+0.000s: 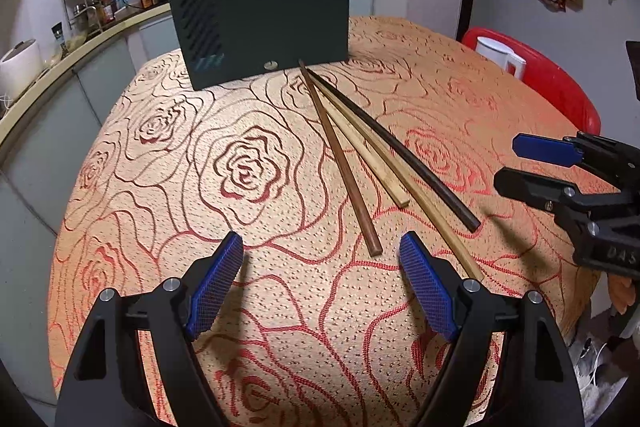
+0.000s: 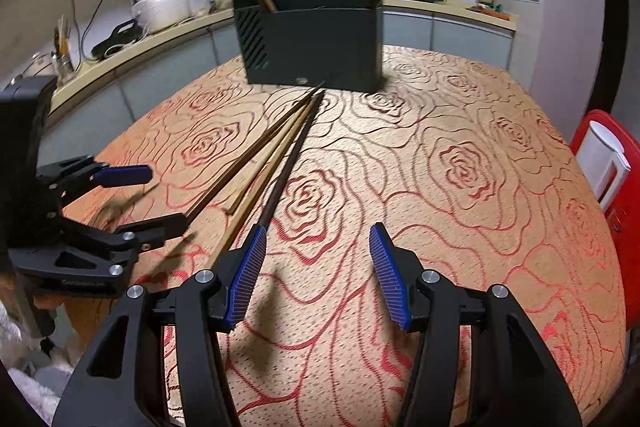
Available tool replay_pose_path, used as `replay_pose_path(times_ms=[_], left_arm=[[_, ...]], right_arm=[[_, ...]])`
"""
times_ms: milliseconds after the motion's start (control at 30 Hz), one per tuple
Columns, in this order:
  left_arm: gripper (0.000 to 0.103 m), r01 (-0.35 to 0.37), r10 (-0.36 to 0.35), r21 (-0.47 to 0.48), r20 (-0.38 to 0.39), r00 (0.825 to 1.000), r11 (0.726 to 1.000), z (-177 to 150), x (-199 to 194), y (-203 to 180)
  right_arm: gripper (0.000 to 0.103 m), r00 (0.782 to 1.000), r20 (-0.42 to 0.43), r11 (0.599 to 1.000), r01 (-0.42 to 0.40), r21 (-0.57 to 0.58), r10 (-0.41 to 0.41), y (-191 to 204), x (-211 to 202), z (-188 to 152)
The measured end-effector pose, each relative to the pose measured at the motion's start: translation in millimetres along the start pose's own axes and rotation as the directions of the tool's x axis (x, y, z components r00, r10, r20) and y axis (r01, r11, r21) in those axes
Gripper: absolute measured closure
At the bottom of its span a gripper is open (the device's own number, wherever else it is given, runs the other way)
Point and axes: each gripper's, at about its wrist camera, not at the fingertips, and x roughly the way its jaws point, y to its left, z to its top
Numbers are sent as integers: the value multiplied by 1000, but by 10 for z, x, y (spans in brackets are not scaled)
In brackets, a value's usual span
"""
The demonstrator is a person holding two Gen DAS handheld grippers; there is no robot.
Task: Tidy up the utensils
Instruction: 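Close the left gripper on a brown chopstick while the right gripper grasps a dark one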
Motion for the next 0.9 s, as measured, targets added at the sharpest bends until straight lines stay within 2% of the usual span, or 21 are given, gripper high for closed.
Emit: replay_pose_path(times_ms=[167, 300, 567, 733, 900], left_arm=[[26, -7, 7, 0, -10, 1000, 1000, -1, 49, -1], [32, -30, 30, -11, -8, 1000, 999, 14, 51, 48], [41, -44, 44, -37, -6, 999, 998, 12, 42, 123], [48, -46, 46, -48, -2, 999, 998, 8, 37, 139], [57, -31, 32, -57, 16, 999, 998, -2, 36, 119]], right_arm=[[51, 1000, -21, 999, -24, -35, 24, 99, 48, -44], [51, 998, -44, 996, -41, -75, 38, 194, 102, -81], [52, 999, -35, 995, 2, -98, -6, 234, 157, -100], [60, 996, -14, 993, 89, -77, -90, 140, 163, -77], [69, 998, -15, 997, 55, -56, -56, 124, 196, -73]])
